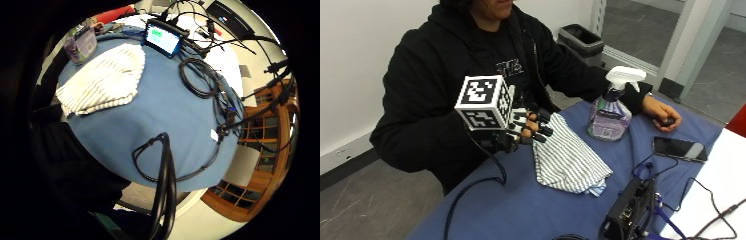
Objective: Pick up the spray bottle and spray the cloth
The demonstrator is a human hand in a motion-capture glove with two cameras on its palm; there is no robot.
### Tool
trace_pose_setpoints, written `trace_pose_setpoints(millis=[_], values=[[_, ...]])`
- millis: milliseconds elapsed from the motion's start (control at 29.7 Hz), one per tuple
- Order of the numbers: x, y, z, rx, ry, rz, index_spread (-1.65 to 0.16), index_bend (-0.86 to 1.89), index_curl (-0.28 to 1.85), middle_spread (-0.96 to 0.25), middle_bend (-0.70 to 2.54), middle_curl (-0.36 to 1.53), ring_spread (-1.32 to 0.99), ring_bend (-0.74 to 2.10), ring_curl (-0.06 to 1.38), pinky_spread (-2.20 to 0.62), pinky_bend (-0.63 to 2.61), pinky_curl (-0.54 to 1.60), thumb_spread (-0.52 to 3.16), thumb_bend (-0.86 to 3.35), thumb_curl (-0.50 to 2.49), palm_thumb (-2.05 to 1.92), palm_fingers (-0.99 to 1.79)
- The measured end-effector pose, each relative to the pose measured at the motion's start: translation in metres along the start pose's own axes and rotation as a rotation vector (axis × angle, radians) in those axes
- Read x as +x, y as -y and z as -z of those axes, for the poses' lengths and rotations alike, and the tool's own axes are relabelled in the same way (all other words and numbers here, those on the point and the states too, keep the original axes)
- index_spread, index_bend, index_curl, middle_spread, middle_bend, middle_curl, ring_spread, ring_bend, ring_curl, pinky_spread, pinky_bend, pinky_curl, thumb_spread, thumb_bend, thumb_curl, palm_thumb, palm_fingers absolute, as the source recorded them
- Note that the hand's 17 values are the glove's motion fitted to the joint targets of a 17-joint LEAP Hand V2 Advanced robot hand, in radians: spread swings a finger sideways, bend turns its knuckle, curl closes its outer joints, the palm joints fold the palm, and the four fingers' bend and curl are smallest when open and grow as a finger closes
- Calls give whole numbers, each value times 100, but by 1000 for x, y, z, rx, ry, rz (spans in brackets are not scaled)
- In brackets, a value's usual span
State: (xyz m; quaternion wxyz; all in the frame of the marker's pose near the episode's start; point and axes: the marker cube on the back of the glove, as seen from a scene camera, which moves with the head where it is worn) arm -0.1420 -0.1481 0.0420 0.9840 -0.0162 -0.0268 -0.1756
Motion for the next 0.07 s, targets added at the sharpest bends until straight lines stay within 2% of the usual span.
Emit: trace_pose_setpoints(millis=[67], values=[[3,-1,0,-7,-22,-7,-35,20,34,5,24,40,8,28,34,18,14,29,119,-3,44,61,41]])
